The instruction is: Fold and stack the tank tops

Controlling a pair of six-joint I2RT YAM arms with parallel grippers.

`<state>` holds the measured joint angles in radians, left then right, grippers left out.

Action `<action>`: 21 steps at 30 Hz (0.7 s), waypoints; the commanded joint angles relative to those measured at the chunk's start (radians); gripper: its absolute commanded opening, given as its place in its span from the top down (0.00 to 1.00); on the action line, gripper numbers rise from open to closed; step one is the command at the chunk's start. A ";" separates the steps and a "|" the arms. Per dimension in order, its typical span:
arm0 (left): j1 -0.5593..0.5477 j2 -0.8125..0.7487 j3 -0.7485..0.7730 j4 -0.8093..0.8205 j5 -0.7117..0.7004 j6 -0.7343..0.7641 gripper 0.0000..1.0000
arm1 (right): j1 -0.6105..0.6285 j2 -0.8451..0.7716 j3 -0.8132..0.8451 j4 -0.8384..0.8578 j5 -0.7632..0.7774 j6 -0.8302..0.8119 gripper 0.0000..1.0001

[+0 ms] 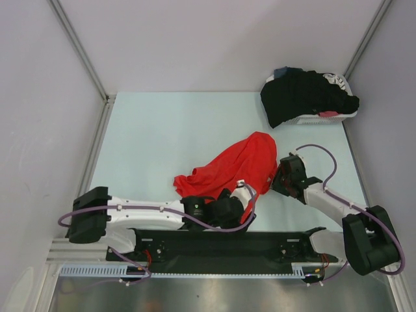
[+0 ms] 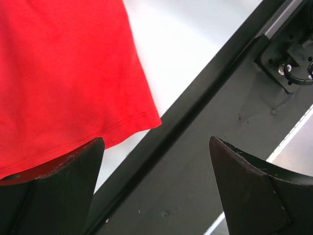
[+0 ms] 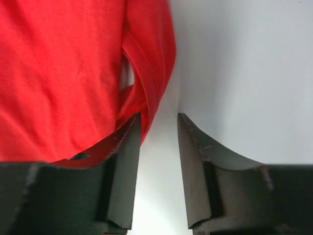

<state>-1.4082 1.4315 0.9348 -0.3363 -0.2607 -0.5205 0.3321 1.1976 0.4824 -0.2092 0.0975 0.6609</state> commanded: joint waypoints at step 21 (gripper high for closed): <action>0.115 0.247 0.108 -0.104 -0.035 -0.059 1.00 | -0.120 -0.173 0.076 -0.131 0.151 -0.015 1.00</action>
<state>-1.3239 1.7729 1.0672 -0.4313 -0.2600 -0.5674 0.2481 1.0534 0.5243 -0.2844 0.1871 0.6567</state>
